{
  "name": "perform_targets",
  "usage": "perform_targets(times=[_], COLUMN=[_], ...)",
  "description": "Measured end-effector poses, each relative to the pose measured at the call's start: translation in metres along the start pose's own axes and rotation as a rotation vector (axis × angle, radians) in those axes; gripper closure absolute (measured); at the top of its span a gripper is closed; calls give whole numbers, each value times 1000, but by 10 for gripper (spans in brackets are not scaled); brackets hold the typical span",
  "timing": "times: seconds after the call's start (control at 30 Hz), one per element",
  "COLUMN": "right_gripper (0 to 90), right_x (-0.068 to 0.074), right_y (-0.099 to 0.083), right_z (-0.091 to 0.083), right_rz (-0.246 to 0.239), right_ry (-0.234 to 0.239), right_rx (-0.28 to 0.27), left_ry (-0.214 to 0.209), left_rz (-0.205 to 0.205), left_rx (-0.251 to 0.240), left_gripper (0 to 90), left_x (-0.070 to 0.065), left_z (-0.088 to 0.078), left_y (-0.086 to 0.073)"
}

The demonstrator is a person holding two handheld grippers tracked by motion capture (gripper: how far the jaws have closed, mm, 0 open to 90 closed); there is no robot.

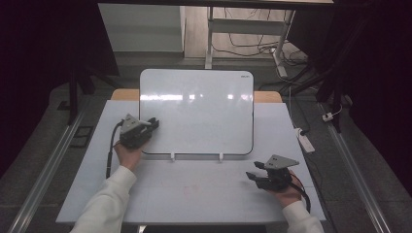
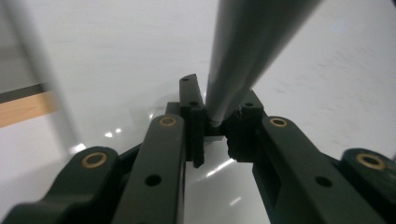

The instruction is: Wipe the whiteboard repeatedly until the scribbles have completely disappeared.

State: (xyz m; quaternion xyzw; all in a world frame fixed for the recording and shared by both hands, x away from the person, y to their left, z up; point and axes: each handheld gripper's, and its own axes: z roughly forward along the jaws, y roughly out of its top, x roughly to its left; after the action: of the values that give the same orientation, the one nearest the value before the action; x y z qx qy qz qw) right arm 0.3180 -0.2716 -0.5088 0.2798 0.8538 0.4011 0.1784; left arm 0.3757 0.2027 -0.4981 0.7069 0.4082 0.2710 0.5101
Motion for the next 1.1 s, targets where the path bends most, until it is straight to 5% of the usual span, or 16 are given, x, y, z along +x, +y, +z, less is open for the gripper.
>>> perform_targets(times=[0.13,0.37,0.6,0.87,1.1], right_gripper=[461,460,460,460,460], right_x=[0,0,0,0,-1], right_y=[0,0,0,0,0], right_z=[0,0,0,0,-1], right_rz=[0,-4,-5,-10,-6], right_ry=[1,4,0,1,-2], right_rx=[3,0,2,0,-5], left_ry=[3,85,56,112,61], left_rz=[31,-73,4,-20,-16], left_rx=[13,-35,8,-28,-13], left_gripper=[774,774,774,774,774], left_x=[-4,32,12,30,18], left_z=[1,-22,-14,-13,-5], left_y=[2,-5,-6,10,11])
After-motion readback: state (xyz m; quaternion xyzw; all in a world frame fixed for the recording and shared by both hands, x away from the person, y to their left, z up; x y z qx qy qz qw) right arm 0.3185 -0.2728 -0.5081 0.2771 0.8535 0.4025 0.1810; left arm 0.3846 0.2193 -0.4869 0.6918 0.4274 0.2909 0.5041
